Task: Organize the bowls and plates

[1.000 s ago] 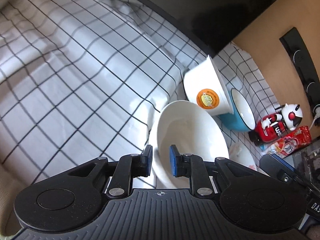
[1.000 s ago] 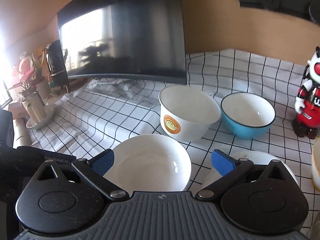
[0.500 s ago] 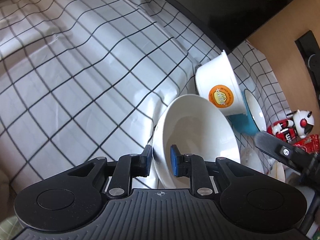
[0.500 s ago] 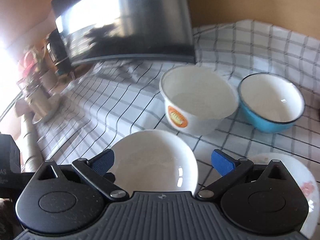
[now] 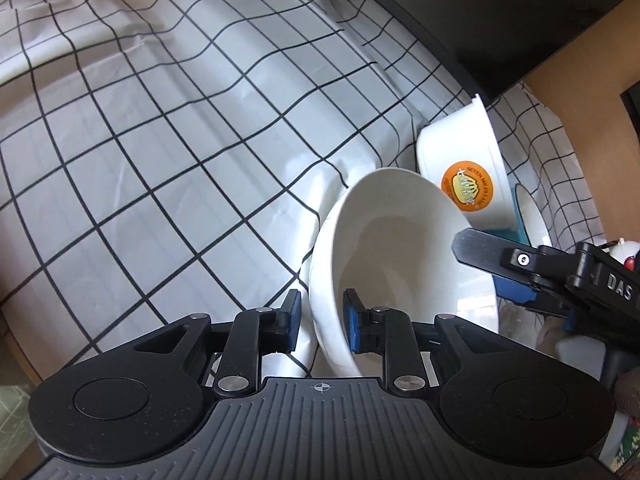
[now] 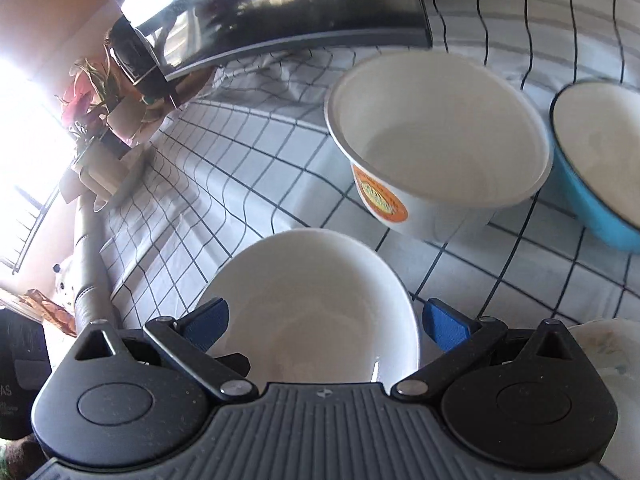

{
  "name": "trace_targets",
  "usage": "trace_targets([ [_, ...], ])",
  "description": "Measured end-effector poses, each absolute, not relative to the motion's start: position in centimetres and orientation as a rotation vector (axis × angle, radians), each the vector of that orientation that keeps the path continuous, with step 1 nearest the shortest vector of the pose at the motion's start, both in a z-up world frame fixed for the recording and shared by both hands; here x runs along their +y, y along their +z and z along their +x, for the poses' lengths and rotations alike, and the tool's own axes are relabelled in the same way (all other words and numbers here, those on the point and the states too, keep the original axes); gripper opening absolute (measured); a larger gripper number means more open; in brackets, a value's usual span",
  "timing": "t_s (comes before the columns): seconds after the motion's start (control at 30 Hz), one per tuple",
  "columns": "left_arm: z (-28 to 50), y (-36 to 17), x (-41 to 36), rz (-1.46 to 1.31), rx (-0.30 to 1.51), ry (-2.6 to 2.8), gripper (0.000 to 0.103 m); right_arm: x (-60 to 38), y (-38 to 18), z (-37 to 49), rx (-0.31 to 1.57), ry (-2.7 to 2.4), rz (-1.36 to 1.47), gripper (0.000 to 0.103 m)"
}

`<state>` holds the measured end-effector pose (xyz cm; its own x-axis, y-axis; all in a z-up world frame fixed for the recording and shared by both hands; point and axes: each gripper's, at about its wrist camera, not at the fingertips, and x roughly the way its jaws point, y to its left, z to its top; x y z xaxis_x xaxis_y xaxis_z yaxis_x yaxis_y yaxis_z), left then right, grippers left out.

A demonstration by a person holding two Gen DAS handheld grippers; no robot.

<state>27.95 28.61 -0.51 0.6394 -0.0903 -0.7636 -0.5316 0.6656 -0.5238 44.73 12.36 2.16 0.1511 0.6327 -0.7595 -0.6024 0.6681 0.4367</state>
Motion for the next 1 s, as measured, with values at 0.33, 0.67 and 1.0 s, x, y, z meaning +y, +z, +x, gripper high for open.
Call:
trace_targets([
  [0.33,28.6,-0.9,28.7,-0.827,0.876,0.316,0.026,12.0,0.1,46.2,1.172,0.87,0.055,0.103],
  [0.67,28.7,-0.9,28.8,-0.82,0.871,0.309,0.025,13.0,0.0,46.2,1.198,0.851,-0.042,0.103],
  [1.0,28.3,-0.9,28.6,-0.822,0.862,0.314,0.026,14.3,-0.4,46.4,1.273,0.829,-0.18,0.103],
])
